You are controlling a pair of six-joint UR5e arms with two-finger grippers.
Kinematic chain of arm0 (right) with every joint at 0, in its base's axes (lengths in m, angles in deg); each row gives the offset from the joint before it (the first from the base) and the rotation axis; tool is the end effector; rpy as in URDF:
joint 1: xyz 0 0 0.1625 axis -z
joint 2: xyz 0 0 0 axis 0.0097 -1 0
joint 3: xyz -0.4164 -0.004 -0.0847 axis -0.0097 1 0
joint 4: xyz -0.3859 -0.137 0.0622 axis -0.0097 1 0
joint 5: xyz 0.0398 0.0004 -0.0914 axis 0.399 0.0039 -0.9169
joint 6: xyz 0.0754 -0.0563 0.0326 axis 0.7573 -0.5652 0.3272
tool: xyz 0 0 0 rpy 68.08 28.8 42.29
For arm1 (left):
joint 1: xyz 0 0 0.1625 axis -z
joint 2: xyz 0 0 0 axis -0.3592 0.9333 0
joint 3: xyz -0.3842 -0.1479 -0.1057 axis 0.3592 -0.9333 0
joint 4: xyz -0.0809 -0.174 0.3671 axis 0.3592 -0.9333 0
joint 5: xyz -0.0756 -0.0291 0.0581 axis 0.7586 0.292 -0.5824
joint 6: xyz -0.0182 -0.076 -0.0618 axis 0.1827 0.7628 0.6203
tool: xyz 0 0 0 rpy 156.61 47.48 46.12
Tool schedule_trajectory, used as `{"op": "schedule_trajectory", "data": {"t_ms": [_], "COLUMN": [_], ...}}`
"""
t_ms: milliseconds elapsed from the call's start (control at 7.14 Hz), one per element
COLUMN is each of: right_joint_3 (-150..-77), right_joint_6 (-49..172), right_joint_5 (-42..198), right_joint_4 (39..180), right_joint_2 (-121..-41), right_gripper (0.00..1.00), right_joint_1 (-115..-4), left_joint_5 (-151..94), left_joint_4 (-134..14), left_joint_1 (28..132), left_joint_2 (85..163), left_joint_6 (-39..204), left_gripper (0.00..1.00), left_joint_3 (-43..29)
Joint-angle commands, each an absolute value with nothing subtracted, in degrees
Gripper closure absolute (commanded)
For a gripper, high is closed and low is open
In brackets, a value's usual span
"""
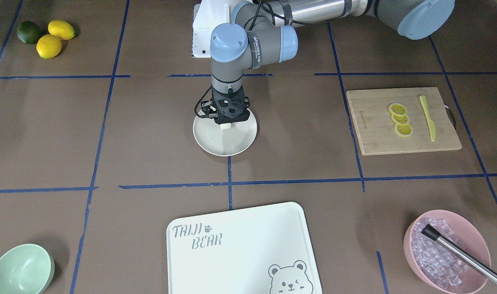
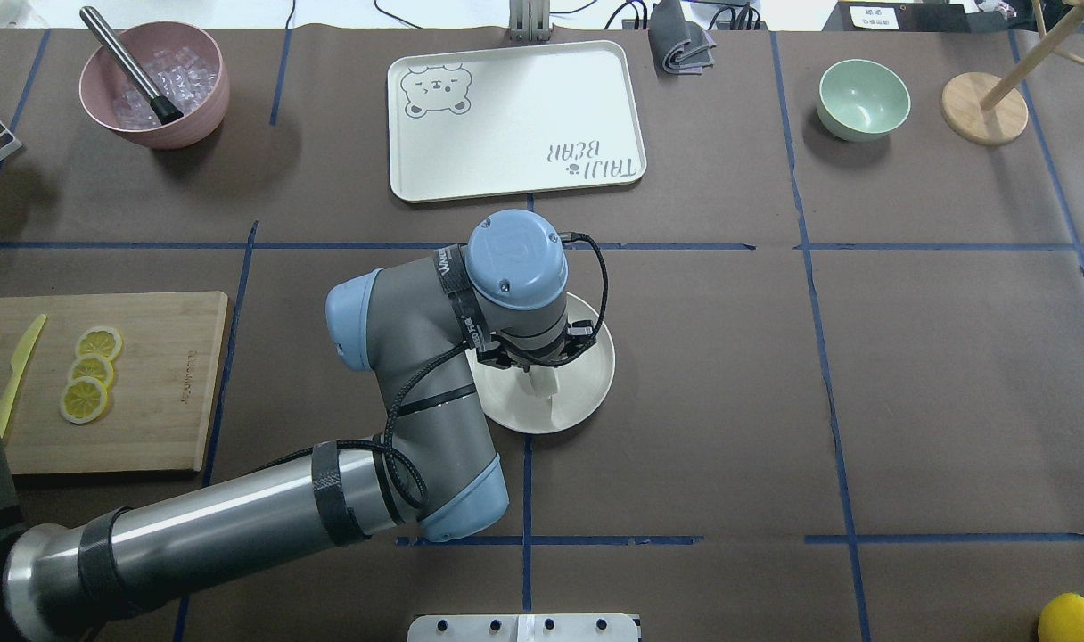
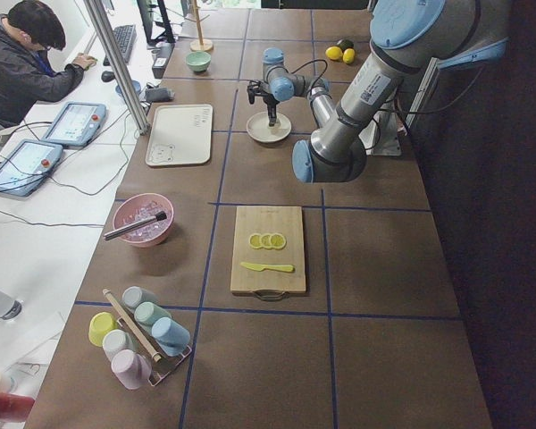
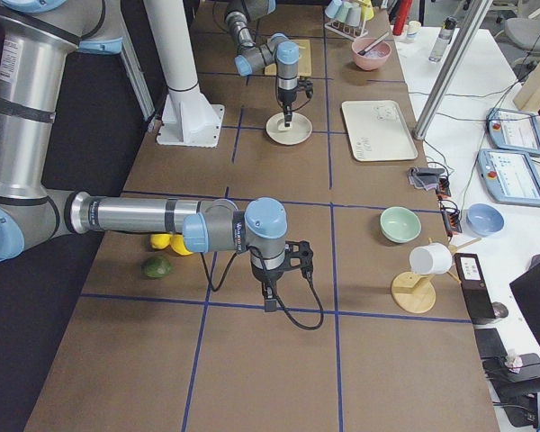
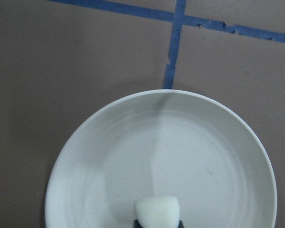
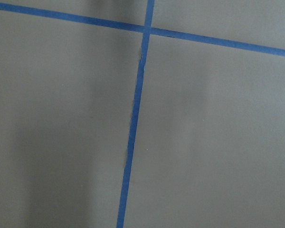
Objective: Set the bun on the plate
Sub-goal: 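Carry the bun with the left gripper over the white plate, then lower the bun onto the plate and open the left gripper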
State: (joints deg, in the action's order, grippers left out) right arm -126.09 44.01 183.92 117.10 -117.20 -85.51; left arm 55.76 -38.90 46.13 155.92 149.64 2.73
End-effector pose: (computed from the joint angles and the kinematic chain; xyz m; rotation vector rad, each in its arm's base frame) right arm 0.0442 -0.3875 0.6412 0.0696 -0.6801 -0.1080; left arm 0.6427 -0.4186 0.1524 -0.0061 0.8664 -0.1615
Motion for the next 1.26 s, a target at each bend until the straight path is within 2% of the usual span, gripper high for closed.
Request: {"op": "schedule_trajectory", "data": {"t_ms": [0, 280, 560, 840, 1120], "right_joint_3": [-126.09, -126.18, -126.09, -125.83, -125.57], "right_joint_6": [44.03, 44.03, 43.85, 43.76, 43.76], "right_joint_5": [184.10, 184.27, 184.27, 184.01, 183.75], "right_joint_4": [117.10, 117.10, 117.10, 117.28, 117.45], "right_joint_2": [-117.32, -117.41, -117.41, -117.49, -117.41], "right_gripper": [0.00, 0.00, 0.00, 0.00, 0.00], "right_joint_1": [-85.58, -85.58, -85.58, -85.49, -85.49], "left_joint_5": [52.65, 53.09, 57.01, 61.60, 72.37], "left_joint_4": [-39.40, -35.04, -18.64, -16.12, -14.88], "left_joint_1": [44.60, 45.48, 49.85, 56.78, 72.03], "left_joint_2": [155.99, 155.99, 152.85, 142.94, 131.79], "left_joint_6": [149.44, 145.77, 135.16, 122.08, 94.74], "left_gripper": [0.00, 0.00, 0.00, 0.00, 0.00], "left_joint_3": [3.02, -2.04, -15.81, -27.77, -30.90]}}
